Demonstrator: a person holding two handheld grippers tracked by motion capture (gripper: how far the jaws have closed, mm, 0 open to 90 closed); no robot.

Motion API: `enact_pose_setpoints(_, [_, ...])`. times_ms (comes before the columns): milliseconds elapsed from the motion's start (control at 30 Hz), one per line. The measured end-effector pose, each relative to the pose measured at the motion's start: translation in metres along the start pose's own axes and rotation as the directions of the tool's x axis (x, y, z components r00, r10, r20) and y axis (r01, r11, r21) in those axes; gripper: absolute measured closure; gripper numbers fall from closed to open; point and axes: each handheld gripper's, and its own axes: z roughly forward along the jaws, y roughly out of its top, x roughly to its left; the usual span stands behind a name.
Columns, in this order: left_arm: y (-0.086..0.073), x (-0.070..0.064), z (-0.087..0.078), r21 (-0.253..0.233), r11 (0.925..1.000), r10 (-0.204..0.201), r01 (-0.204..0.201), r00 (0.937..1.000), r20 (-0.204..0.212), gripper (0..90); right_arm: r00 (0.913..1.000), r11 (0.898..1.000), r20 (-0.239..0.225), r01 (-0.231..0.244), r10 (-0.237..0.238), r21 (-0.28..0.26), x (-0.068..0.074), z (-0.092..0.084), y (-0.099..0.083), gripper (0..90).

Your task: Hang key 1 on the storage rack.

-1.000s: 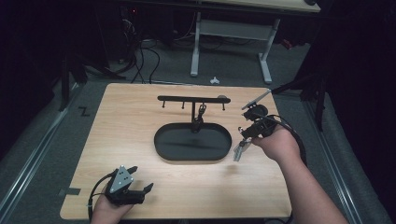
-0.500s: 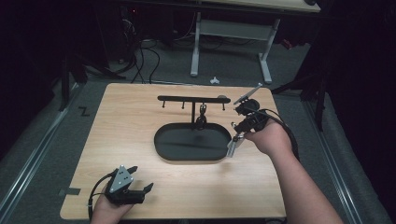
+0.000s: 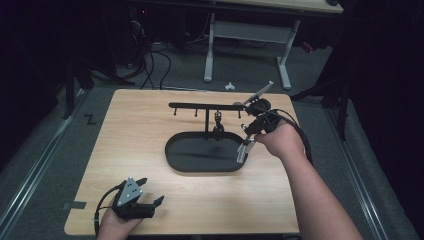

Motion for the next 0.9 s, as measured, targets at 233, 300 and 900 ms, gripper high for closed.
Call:
enact_pose_setpoints(233, [-0.001, 0.0, -0.001, -0.005, 1.0, -0.006, 0.006, 1.0, -0.002, 15.3, 1.0, 1.0, -0.002, -0.005, 0.005, -0.007, -0.001, 0.0, 0.011, 87.1])
enact_pose_setpoints(300, [-0.001, 0.001, -0.001, -0.005, 1.0, -0.007, 0.007, 1.0, -0.002, 15.3, 1.0, 1.0, -0.005, -0.008, 0.008, -0.007, 0.0, 0.0, 0.013, 87.1])
enact_pose_setpoints(900, [-0.001, 0.001, -0.001, -0.003, 1.0, -0.006, 0.006, 1.0, -0.002, 15.3, 0.9999, 1.0, -0.01, -0.014, 0.013, -0.018, -0.001, 0.0, 0.028, 87.1])
